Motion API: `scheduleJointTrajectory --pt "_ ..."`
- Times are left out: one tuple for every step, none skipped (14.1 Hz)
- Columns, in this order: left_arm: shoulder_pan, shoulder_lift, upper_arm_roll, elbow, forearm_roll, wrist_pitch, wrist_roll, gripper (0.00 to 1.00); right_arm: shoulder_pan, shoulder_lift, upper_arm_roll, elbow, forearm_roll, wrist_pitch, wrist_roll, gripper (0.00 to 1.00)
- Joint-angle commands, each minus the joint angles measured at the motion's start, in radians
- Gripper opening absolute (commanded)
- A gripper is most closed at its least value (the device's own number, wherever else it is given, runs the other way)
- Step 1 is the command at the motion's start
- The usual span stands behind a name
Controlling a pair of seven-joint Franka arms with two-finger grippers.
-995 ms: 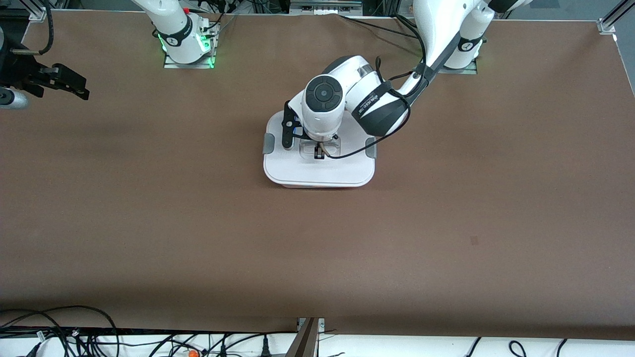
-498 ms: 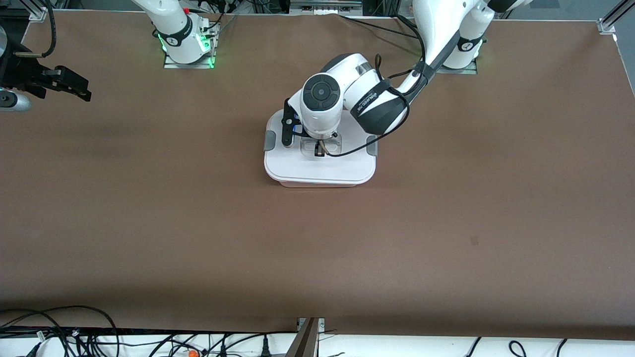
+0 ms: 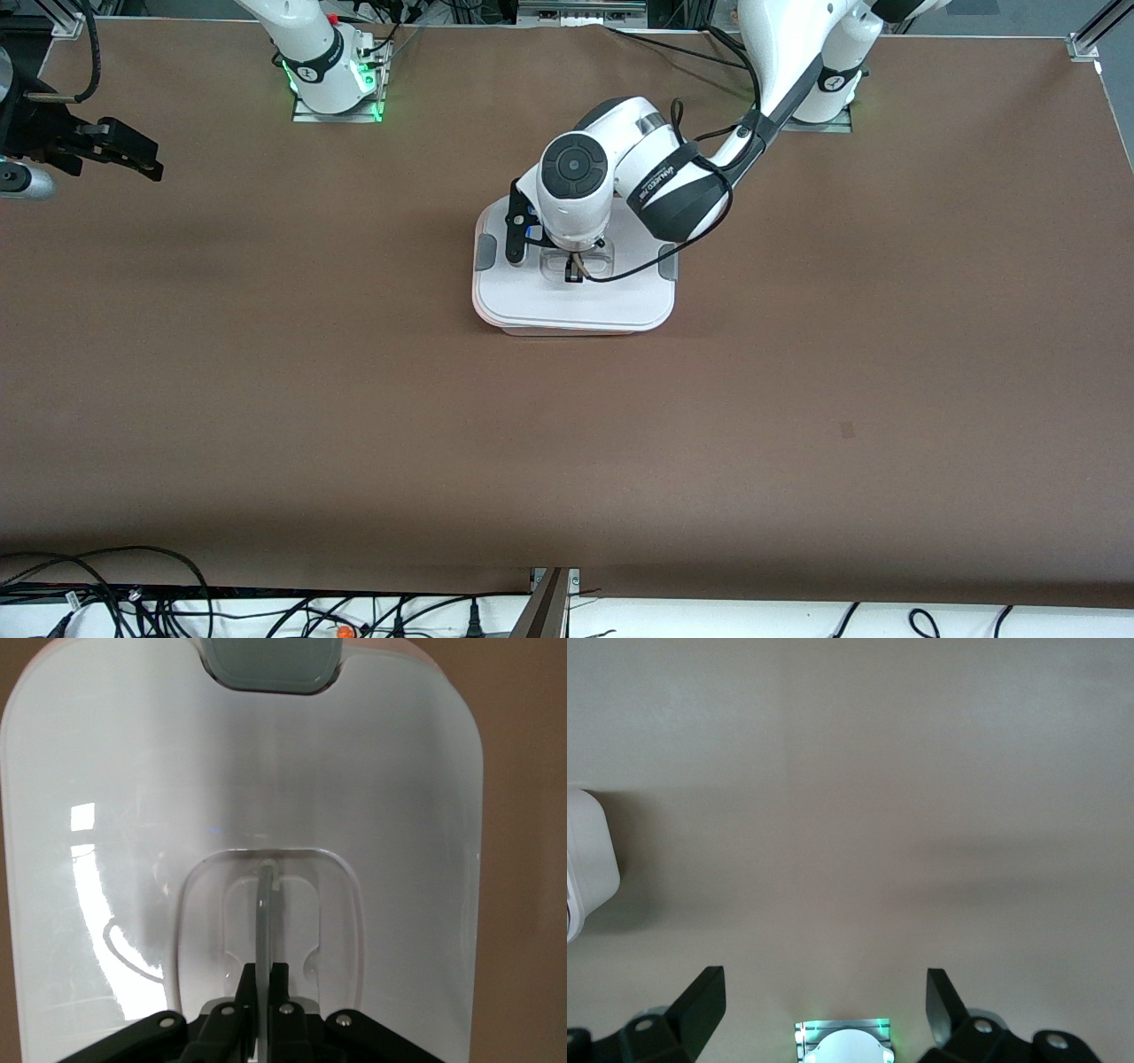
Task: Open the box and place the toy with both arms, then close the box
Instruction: 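Press the lid down onto the box with the left gripper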
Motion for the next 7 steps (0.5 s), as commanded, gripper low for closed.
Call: scheduleJointTrajectory --pt "0.003 0.007 0.008 0.000 0.011 0.023 -0.030 0.00 -0.011 0.005 0.011 0.022 0.011 -0.021 0.010 1.00" --pt "0.003 0.006 0.008 0.003 0.011 0.023 -0.072 0.00 -0.011 0.005 0.011 0.020 0.011 -0.021 0.012 1.00" --pt "0.003 0.006 0.008 0.003 0.011 0.023 -0.111 0.00 -0.011 0.005 0.011 0.022 0.011 -0.021 0.012 1.00" --pt "-0.003 0.007 0.008 0.003 0.011 0.026 -0.134 0.00 -0.011 0.005 0.011 0.022 0.011 -0.021 0.012 1.00" --pt "-0.013 0.016 0.008 0.002 0.012 0.028 -0.153 0.00 -0.011 0.005 0.011 0.022 0.011 -0.021 0.012 1.00" --pt "-0.022 0.016 0.008 0.000 0.014 0.028 -0.169 0.00 -0.013 0.005 0.011 0.022 0.011 -0.021 0.012 1.00" --pt "-0.028 0.016 0.008 -0.001 0.015 0.028 -0.176 0.00 -0.013 0.006 0.011 0.022 0.012 -0.021 0.012 1.00"
